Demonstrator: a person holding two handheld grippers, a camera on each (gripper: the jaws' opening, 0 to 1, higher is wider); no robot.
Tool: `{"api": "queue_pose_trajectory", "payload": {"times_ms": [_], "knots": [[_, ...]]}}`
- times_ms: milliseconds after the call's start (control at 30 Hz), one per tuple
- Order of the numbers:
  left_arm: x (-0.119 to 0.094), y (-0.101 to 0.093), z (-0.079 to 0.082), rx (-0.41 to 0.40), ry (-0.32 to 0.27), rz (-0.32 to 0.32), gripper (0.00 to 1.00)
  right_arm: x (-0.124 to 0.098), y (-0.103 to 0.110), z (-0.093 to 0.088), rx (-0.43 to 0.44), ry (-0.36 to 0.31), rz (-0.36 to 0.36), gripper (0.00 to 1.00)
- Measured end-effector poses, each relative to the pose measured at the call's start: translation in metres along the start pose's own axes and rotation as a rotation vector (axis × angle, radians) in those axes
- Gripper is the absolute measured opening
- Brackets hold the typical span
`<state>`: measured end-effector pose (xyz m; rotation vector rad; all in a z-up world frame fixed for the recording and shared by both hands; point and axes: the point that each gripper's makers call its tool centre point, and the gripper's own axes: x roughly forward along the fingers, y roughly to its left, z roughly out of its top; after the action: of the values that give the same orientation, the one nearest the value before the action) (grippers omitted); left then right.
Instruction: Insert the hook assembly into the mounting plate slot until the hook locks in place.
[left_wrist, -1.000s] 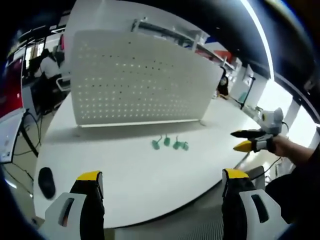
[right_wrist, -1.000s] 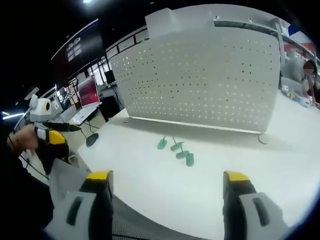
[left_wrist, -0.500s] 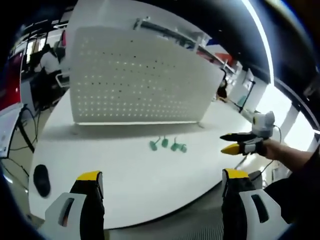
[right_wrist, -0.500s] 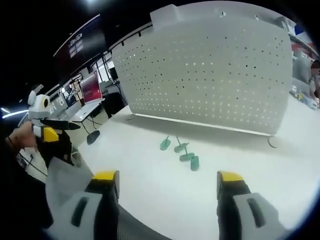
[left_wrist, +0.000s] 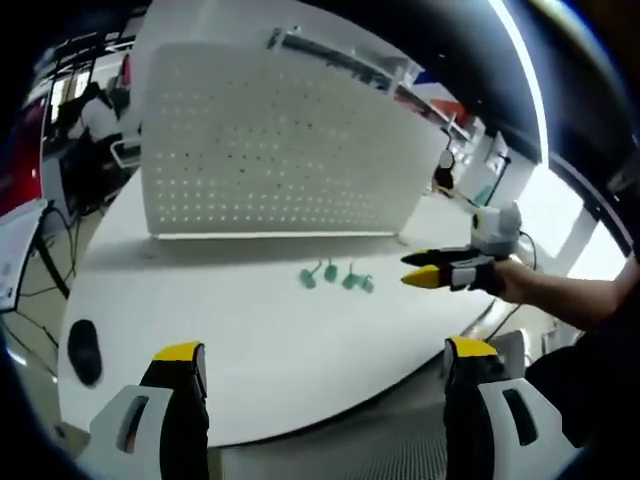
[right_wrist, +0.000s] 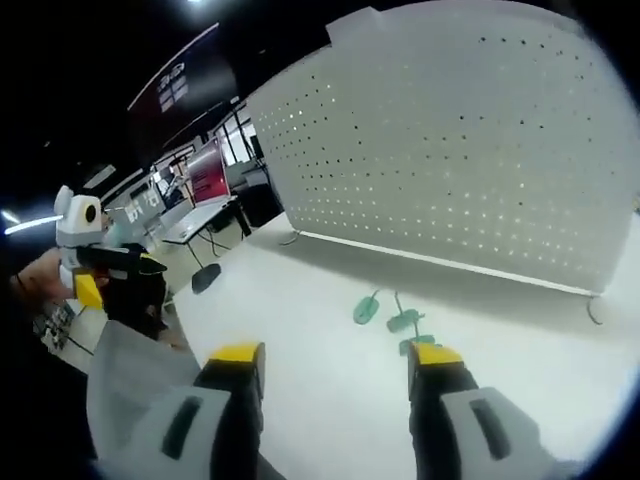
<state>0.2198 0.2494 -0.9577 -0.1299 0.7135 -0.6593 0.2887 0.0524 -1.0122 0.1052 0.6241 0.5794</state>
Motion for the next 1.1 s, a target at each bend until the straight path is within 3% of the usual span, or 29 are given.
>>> {"api": "queue_pose_trajectory", "payload": {"times_ms": [700, 1100], "knots": [[-0.002, 0.008, -0.005, -0.019, 0.015, 0.008, 1.00, 0.085, -0.001, -0.003, 0.083, 0.099, 0.038, 0.42], [-0.005, 0.026, -0.005, -0.052, 0.014, 0.040, 1.00, 0.126, -0.019, -0.007, 0.113, 0.149, -0.018, 0.36]]}}
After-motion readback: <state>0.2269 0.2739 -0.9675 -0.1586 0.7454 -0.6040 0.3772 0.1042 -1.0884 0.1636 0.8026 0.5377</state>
